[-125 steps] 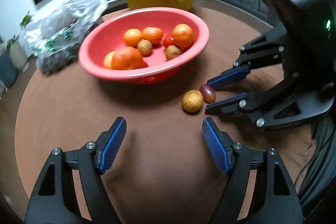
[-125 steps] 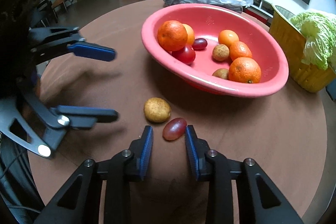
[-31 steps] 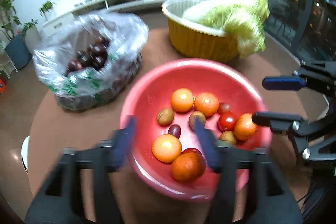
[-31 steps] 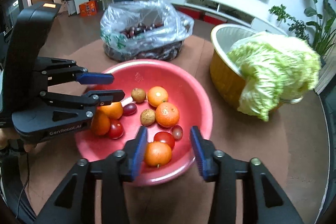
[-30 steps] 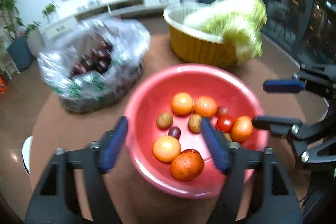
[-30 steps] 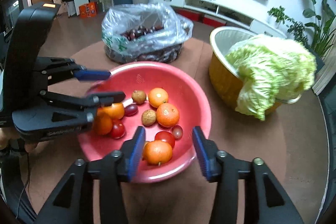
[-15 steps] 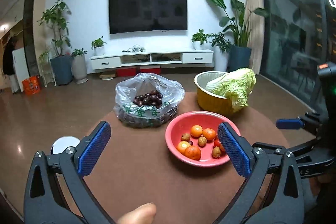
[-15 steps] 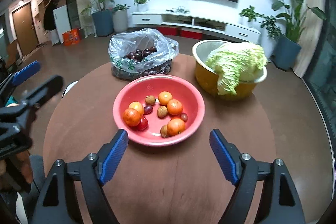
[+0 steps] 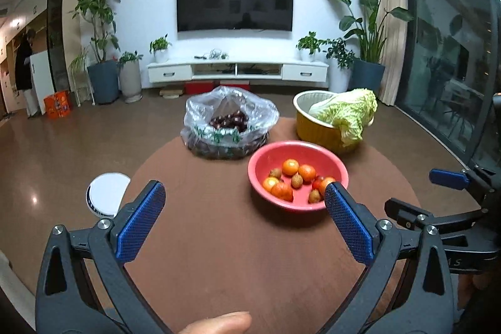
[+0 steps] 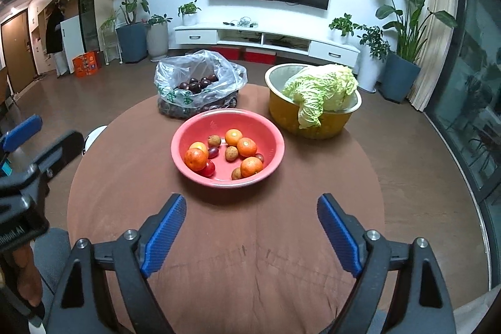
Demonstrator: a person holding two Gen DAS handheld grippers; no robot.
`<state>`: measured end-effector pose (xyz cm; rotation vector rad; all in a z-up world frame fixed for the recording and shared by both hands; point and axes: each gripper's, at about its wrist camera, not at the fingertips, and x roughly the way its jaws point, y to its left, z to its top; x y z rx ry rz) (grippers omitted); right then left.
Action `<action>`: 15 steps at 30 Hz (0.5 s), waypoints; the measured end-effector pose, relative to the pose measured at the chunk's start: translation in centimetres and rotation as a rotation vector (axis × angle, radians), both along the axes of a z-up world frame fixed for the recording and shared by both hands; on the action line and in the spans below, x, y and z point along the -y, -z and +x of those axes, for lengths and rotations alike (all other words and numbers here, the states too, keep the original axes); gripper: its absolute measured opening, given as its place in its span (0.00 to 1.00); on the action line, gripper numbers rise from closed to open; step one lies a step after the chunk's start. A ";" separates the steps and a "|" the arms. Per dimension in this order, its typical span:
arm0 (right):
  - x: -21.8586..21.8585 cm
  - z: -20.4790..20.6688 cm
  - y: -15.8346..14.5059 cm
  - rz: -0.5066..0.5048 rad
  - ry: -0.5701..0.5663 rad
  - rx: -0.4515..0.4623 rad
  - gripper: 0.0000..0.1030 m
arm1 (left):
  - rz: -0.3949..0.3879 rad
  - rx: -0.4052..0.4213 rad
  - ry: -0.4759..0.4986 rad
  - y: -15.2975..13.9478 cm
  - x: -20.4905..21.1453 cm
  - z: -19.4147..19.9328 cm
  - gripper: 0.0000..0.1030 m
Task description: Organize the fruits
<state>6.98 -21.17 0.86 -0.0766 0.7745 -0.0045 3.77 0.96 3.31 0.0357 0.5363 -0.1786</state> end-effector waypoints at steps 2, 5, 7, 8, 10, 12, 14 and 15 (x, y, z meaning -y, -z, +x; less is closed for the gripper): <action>-0.2 -0.3 0.0 -0.013 0.007 0.000 0.86 | 0.005 -0.023 -0.011 0.4 0.1 -0.2 1.00; -0.2 -0.5 0.0 -0.021 0.020 -0.001 0.87 | 0.009 -0.072 -0.031 1.3 0.4 -0.4 1.00; -0.2 -0.6 0.0 -0.022 0.024 -0.001 0.87 | 0.015 -0.095 -0.035 1.8 0.6 -0.4 1.00; -0.2 -0.7 0.0 -0.024 0.027 0.000 0.87 | 0.017 -0.103 -0.037 2.0 0.8 -0.4 1.00; -0.2 -0.7 0.0 -0.028 0.032 -0.001 0.87 | 0.022 -0.119 -0.038 2.4 1.2 -0.5 1.00; -0.2 -0.8 0.1 -0.031 0.039 -0.003 0.87 | 0.024 -0.133 -0.040 2.6 1.3 -0.4 1.00; -0.1 -0.9 0.2 -0.037 0.050 -0.005 0.87 | 0.024 -0.143 -0.039 2.7 1.5 -0.3 1.00; -0.1 -0.9 0.2 -0.038 0.052 -0.007 0.87 | 0.021 -0.151 -0.038 2.8 1.6 -0.2 1.00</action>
